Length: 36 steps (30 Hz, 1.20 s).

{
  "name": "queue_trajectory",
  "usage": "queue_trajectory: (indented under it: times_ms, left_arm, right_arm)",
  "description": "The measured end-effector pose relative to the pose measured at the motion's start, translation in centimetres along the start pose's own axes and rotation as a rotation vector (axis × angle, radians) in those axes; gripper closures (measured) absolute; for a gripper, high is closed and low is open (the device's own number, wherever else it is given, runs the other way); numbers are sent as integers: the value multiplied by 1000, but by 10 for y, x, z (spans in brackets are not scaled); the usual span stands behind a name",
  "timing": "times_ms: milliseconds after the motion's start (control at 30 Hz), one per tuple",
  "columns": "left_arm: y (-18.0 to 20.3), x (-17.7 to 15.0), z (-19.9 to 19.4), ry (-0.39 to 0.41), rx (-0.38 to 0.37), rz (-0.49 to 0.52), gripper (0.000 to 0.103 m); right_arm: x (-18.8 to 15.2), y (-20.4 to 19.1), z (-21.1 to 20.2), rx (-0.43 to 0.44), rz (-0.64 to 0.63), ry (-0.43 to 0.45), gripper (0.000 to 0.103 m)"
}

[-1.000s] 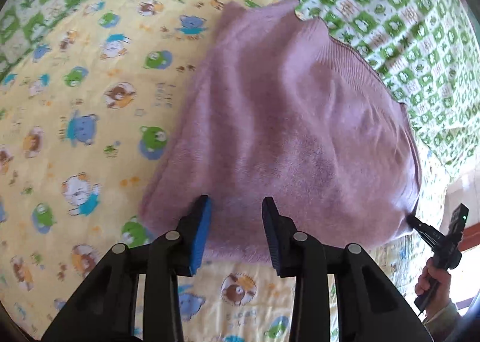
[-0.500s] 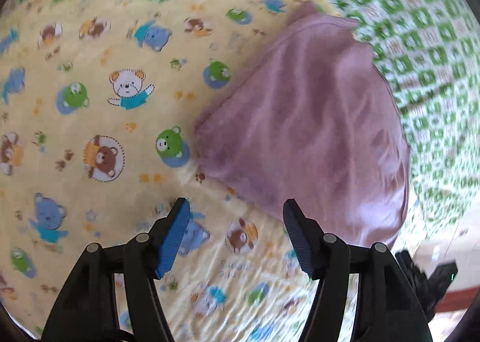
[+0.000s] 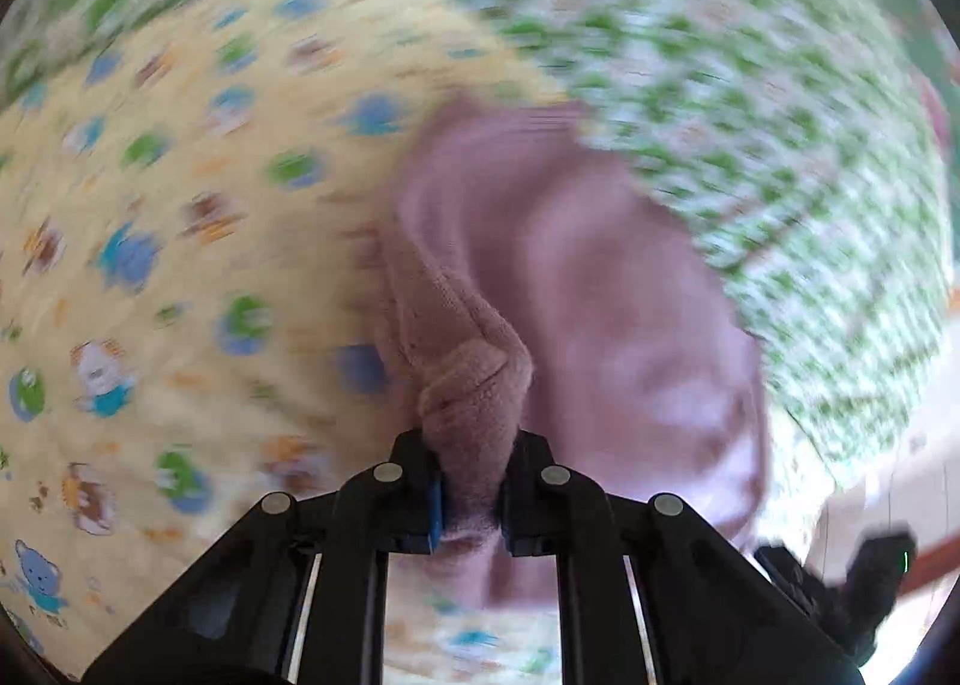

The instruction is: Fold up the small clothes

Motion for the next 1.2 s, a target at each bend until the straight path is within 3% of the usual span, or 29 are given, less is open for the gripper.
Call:
queue_trajectory:
  times_ms: [100, 200, 233, 333, 533, 700, 800, 900, 967, 1100, 1200]
  left_arm:
    - [52, -28, -3, -37, -95, 114, 94]
    - [91, -57, 15, -85, -117, 212, 94]
    - [97, -67, 21, -99, -108, 234, 94]
    - [98, -79, 39, -129, -93, 226, 94]
    - [69, -72, 45, -112, -39, 134, 94]
    - [38, -51, 10, -13, -8, 66, 93]
    - [-3, -30, -3, 33, 35, -36, 93]
    - [-49, -15, -5, 28, 42, -192, 90]
    - [-67, -12, -8, 30, 53, -238, 86]
    - [-84, -16, -6, -1, 53, -289, 70]
    - [-95, -30, -7, -32, 30, -301, 68]
  right_arm:
    - [22, 1, 8, 47, -6, 7, 72]
    - [52, -2, 24, 139, -16, -14, 72]
    - [61, -3, 31, 176, -11, -25, 69]
    - [90, -13, 55, 228, -37, -52, 47]
    - [133, -57, 108, 336, -137, -136, 32]
    - [153, -97, 147, 372, -202, -196, 32]
    - [157, -118, 154, 398, -225, -189, 32]
    - [164, -142, 164, 460, -216, -179, 31]
    - [169, -160, 174, 499, -204, -169, 31]
    - [177, -186, 192, 533, -185, -149, 31]
    - [176, -194, 193, 556, -166, -149, 31]
Point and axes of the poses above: each gripper's, at about its wrist camera, not at the fingertips, and z roughly the way its jaws point, y to its right, x to its top, the point moved 2 cm from there along z, roughly the way its jaws point, and after that the axes turned 15 degrees about -z, right-handed, at the moved point
